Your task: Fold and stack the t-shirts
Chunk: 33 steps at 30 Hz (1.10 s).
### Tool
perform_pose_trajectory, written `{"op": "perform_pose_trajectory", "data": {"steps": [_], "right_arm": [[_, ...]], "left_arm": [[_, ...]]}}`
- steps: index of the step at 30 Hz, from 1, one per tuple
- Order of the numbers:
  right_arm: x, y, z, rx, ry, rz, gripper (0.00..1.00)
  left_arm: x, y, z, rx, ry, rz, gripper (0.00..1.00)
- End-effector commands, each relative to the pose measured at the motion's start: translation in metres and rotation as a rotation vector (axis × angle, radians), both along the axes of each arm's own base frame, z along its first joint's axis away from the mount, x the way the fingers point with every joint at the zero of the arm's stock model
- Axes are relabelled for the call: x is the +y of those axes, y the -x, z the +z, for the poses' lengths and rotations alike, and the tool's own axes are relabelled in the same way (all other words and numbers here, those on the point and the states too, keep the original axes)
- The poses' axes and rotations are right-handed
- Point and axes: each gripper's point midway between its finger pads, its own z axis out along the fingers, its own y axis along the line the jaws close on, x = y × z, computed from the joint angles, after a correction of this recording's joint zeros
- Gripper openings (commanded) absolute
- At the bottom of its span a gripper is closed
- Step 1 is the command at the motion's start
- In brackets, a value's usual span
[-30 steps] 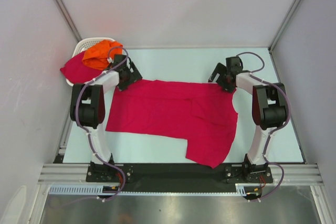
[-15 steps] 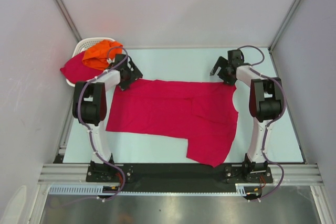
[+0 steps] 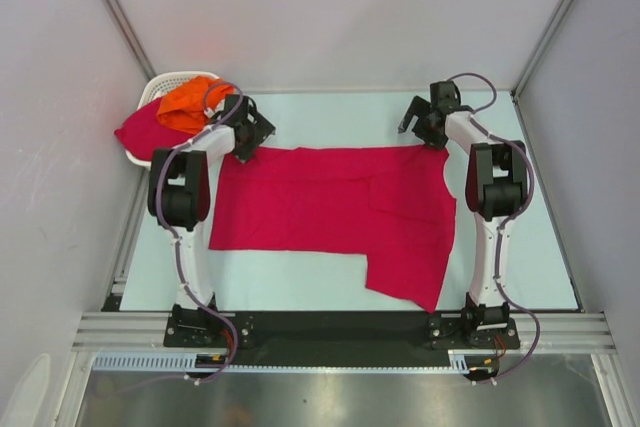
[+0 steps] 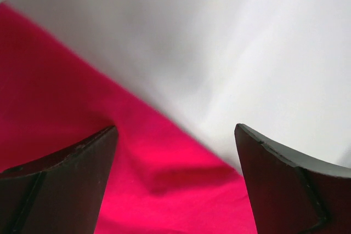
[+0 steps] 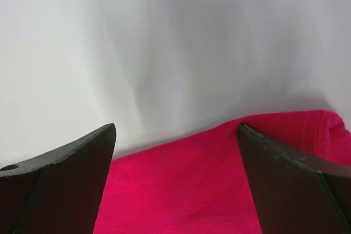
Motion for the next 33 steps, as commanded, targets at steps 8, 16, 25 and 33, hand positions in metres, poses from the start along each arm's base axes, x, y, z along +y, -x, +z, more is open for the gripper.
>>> {"op": "perform_pose_trajectory", "data": {"steps": [8,16,25,33], "right_arm": [[-0.029,-0.035,-0.033,0.011,0.073,-0.019,1.00],[-0.044,-0.057,-0.027,-0.028,0.057,-0.050,1.00],[-0.047,-0.090,-0.019,-0.094,0.036,-0.063,1.00],[-0.037,-0.119,0.001,-0.209,-0.001,-0.024,1.00]], "left_arm": [[-0.003,-0.032,-0.027,0.053,-0.012,0.049,0.95],[0.003,-0.064,-0.027,0.024,-0.032,0.036,0.95],[0.008,-0.099,-0.028,-0.010,-0.043,0.010,0.95],[0.006,-0.138,-0.010,-0.133,-0.005,-0.028,0.94]]}}
